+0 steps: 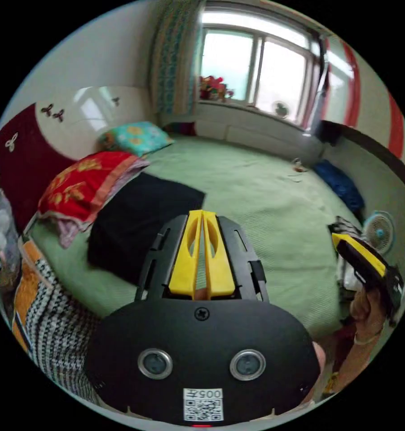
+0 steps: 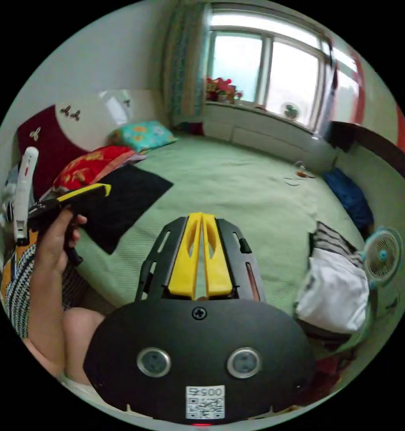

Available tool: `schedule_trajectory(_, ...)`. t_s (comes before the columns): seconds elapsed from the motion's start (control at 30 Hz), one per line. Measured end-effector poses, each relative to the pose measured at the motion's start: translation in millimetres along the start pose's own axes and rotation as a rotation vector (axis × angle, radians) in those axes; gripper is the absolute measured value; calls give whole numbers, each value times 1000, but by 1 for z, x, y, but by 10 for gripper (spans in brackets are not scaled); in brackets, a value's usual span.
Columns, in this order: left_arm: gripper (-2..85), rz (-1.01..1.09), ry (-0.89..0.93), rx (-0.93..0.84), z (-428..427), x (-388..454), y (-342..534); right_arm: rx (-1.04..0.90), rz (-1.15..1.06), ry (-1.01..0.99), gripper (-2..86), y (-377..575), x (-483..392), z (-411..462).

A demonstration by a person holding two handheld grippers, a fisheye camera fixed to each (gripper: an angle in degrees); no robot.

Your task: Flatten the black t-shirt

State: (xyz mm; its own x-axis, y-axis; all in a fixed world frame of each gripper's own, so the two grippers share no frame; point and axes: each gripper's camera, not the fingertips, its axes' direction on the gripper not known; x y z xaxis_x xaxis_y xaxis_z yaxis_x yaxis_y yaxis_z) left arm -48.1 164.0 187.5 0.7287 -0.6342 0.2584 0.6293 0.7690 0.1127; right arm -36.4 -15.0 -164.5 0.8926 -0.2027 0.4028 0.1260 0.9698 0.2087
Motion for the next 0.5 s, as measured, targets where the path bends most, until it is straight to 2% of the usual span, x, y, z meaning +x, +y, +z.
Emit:
schedule_trajectory(0.1,-7,-82,-63,-92,24,-50,16,-24,-148,8,-9,-15,-99,59)
schedule_trajectory(0.17,-7,-50,-50,-138,27,-72,17,-59,-194,-1,-9,-18,-151,99)
schedule_trajectory(0.2,-7,-37,-74,-127,25,-87,17,-65,-191,-4,-9,-17,-160,108)
schedule_trajectory(0.27,-7,-155,-121,-129,24,-119,18,-125,-147,-42,-9,-15,-184,135)
schedule_trajectory(0.33,-7,-272,1,-157,24,-158,16,-157,-116,-100,-9,-12,-191,150)
schedule_trajectory(0.4,-7,-257,56,-132,20,-175,11,-167,-48,-142,-9,-7,-191,165)
schedule_trajectory(0.5,-7,-194,-47,-111,15,-190,5,-194,27,-168,-10,-4,-192,191)
